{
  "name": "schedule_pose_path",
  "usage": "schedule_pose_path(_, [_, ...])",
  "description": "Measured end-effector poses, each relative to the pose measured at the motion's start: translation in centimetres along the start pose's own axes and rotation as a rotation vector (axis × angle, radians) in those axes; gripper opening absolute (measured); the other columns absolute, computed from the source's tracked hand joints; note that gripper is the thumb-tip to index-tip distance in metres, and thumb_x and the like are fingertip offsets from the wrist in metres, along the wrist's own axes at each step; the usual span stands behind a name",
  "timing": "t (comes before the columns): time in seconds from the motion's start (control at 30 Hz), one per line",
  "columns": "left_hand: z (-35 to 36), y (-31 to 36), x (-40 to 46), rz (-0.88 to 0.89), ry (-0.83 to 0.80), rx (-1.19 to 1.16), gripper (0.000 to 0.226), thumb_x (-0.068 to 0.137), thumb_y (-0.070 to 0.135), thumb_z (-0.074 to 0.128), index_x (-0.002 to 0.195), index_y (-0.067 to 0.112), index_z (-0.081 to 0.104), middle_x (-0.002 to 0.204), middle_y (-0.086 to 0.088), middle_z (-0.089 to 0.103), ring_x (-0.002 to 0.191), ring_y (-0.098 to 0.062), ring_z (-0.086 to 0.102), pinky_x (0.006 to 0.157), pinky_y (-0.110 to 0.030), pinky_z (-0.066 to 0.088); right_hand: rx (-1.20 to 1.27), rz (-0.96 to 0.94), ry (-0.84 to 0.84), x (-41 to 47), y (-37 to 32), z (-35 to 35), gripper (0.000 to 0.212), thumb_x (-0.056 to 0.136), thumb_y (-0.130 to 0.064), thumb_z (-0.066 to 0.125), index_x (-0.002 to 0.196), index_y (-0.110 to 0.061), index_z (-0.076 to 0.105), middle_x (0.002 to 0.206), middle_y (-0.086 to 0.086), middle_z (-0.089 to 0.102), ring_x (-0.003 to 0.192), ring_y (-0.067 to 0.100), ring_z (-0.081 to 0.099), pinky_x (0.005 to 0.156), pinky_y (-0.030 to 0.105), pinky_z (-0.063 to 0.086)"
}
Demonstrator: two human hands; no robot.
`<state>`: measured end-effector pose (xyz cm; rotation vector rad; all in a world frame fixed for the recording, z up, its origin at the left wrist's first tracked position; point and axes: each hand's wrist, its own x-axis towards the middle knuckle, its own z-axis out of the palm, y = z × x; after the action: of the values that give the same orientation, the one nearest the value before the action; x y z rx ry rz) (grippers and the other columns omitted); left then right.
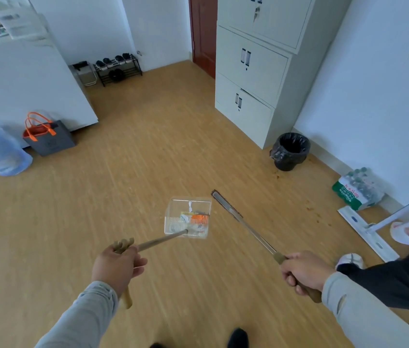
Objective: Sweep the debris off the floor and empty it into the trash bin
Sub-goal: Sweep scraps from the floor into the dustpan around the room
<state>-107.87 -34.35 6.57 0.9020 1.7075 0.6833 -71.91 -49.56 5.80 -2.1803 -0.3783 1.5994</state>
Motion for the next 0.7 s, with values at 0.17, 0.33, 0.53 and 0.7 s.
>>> schedule_pose_path(0.17, [0.2,2.6,5.0,-0.003,-0.028,0.06,0.014,0.094,0.023,0.063,0.097,0.01,0.068,0.089,-0.02,0.075,0.053,-0.019,0.048,0.056,-0.034,0.047,0.017,0.032,0.04,2.0,-3.0,0.5,0.011,0.084,0.001,0.056,0.074,-0.003,0.058,0.051,0.009,0.049,0.037,0.015,0.04,0.041,0.02,0.038])
schedule_pose_path(0.33, [-0.6,5.6,12.1,-0.063,-0.175,-0.114,0.023,0.092,0.026,0.067,0.1,0.005,0.061,0.079,-0.018,0.069,0.044,-0.014,0.039,0.04,-0.024,0.036,0.055,0.066,0.101,3.6,-7.2,2.7,0.014,0.083,0.002,0.057,0.07,-0.003,0.058,0.054,0.011,0.049,0.041,0.018,0.038,0.041,0.02,0.037])
schedule_pose_path(0.53, [-1.1,10.5,18.7,-0.185,-0.514,-0.244,0.024,0.095,0.03,0.059,0.085,0.011,0.049,0.074,-0.012,0.054,0.04,-0.014,0.033,0.037,-0.021,0.029,0.12,0.115,0.164,4.0,-13.3,6.8,0.012,0.087,0.002,0.056,0.077,-0.002,0.06,0.056,0.011,0.048,0.041,0.017,0.037,0.041,0.019,0.037])
schedule_pose_path(0.7, [0.3,14.0,23.4,-0.153,-0.609,-0.165,0.018,0.097,0.022,0.057,0.087,0.008,0.051,0.073,-0.011,0.052,0.039,-0.014,0.033,0.037,-0.023,0.027,0.161,0.147,0.18,3.5,-17.7,8.7,0.009,0.091,0.001,0.055,0.083,0.0,0.058,0.054,0.01,0.049,0.034,0.016,0.04,0.038,0.018,0.037])
